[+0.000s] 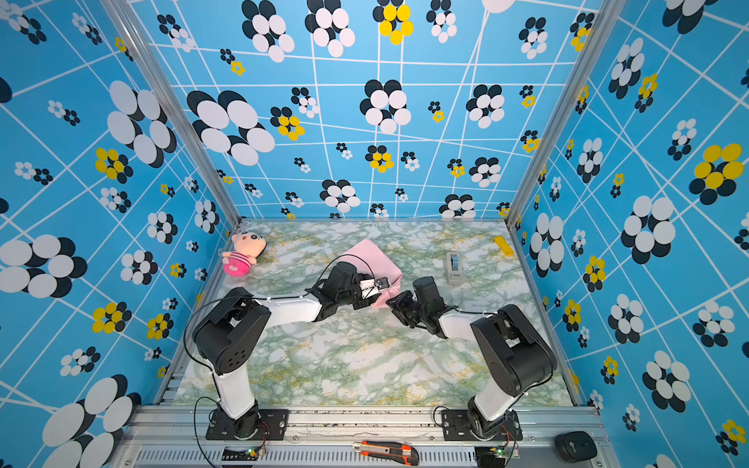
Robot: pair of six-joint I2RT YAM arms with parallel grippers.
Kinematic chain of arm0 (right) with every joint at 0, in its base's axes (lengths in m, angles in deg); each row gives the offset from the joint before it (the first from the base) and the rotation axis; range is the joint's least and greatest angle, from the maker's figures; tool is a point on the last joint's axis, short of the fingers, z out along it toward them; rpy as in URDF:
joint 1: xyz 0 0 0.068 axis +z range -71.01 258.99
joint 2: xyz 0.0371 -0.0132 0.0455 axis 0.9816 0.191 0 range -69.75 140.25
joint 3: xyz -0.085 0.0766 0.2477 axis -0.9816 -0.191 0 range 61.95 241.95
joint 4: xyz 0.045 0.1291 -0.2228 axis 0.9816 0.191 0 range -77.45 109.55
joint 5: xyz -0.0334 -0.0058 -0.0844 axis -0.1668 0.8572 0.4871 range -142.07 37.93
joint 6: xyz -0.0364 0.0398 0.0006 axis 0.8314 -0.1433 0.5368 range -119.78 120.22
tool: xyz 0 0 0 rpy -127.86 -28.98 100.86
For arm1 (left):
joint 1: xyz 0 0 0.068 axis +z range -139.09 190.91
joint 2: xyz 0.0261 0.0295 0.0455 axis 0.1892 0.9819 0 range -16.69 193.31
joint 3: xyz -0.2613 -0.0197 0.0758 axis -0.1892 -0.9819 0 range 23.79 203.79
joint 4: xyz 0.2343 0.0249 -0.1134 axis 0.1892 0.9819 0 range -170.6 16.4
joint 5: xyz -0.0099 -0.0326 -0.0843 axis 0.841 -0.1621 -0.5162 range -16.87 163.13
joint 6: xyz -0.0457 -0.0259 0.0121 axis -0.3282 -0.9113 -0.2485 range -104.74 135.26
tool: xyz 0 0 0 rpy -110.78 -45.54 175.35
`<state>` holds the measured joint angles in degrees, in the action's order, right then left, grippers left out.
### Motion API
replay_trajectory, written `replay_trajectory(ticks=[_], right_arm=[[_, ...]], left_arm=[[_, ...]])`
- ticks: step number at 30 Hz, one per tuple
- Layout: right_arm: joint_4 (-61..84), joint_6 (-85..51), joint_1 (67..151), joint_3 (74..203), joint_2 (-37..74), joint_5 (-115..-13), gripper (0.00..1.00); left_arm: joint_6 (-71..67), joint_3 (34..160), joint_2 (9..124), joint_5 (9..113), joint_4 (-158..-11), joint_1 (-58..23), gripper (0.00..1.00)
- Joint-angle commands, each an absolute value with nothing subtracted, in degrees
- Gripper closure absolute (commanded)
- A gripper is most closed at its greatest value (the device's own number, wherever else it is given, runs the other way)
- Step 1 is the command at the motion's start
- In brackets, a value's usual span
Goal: Wrap a gift box in wrapping paper
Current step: Fifth fold the wrapping paper around the gift box.
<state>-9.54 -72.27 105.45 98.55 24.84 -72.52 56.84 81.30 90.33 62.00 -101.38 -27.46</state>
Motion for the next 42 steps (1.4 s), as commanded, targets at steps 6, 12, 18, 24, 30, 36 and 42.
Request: replay_trajectory(ticks=[6, 12, 18, 24, 30, 36, 42], right_arm=[[-11.61, -73.52, 105.32, 101.59, 28.34, -69.59, 0.77], [-11.18, -72.48, 104.74, 103.09, 28.12, -68.71, 0.91], [-7.93, -69.53, 104.74, 107.39, 27.72, -69.56, 1.0], [-7.76, -69.0, 104.68, 107.99, 27.87, -69.73, 1.0], [-9.49, -69.12, 104.68, 108.31, 28.49, -70.08, 1.0], [-11.57, -69.95, 104.74, 108.31, 28.85, -70.91, 1.0], [-12.79, -70.97, 104.7, 108.34, 29.74, -70.9, 1.0]], left_arm=[[56.72, 80.3, 92.58, 59.61, -92.92, -28.75, 0.5], [57.07, 80.47, 92.83, 59.77, -92.79, -28.91, 0.5], [57.36, 80.35, 92.83, 59.86, -92.77, -28.99, 0.47], [57.51, 80.38, 92.77, 60.25, -92.87, -29.21, 0.32], [59.51, 79.91, 93.67, 65.76, -94.22, -30.66, 0.25], [62.27, 78.64, 95.54, 72.99, -98.6, -32.8, 0.25], [62.55, 76.2, 93.09, 73.71, -103.05, -33.2, 0.14]])
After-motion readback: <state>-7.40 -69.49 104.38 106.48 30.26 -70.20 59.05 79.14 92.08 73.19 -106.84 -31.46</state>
